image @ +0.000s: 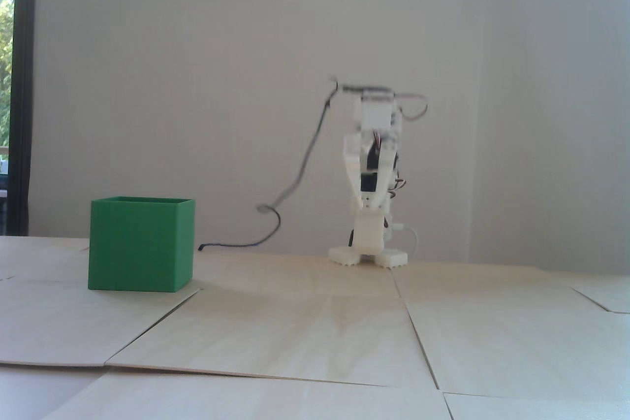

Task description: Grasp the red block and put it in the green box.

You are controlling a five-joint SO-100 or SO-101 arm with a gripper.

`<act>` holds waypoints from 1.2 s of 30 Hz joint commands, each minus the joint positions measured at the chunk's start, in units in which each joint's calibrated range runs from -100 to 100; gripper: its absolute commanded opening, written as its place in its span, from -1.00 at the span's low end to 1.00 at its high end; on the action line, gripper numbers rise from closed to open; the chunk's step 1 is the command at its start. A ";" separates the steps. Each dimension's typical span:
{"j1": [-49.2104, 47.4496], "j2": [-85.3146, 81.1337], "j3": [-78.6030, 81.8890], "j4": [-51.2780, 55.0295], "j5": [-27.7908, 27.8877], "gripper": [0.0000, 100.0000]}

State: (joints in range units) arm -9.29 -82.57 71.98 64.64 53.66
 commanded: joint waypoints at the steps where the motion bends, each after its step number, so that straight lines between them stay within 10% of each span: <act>1: -1.05 -9.93 9.21 1.29 0.22 -0.95; 36: -0.97 -16.01 25.80 12.68 -0.51 -0.95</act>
State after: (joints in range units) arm -10.05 -97.84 96.96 75.21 53.45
